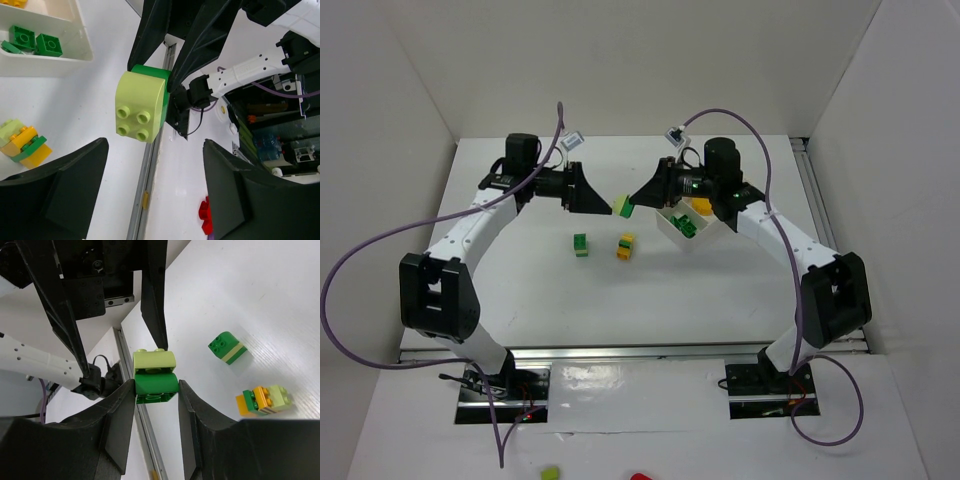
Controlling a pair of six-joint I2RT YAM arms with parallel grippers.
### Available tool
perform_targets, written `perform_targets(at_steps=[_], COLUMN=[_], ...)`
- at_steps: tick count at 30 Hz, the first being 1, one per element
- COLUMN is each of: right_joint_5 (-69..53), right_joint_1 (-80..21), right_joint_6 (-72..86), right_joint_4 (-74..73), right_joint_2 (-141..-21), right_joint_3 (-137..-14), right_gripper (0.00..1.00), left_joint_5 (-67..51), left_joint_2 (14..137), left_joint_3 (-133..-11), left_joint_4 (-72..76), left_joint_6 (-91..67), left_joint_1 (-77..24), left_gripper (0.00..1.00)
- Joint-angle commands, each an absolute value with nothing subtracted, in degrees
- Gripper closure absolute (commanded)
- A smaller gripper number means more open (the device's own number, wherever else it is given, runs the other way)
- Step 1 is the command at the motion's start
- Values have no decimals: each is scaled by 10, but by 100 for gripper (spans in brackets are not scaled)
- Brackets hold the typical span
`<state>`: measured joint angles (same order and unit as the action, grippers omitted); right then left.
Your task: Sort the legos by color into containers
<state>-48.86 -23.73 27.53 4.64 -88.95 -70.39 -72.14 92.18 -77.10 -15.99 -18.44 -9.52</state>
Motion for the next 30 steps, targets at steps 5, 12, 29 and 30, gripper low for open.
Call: perform_targets(at_steps=[5, 12, 29, 30], right_joint_5=[-505, -516, -485, -485], right_joint_1=[-236, -236, -236, -229], right_joint_6=[272, 284, 233, 233], right_joint_4=[60, 76, 3, -11], right_joint_2=[-861, -861, -861, -856], right_joint_3=[-698, -698, -693, -687], right_gripper=[86, 88, 90, 90], left_joint_5=[-736, -730, -718, -718], left_joint_2=[929, 946, 957, 957], left_joint_3=[-772, -788, -794, -794], left_joint_4=[-128, -111, -100, -100], left_joint_6=[-201, -214, -244, -244], left_joint_1=[-107, -129, -124, -124], left_gripper=[10, 12, 100, 100])
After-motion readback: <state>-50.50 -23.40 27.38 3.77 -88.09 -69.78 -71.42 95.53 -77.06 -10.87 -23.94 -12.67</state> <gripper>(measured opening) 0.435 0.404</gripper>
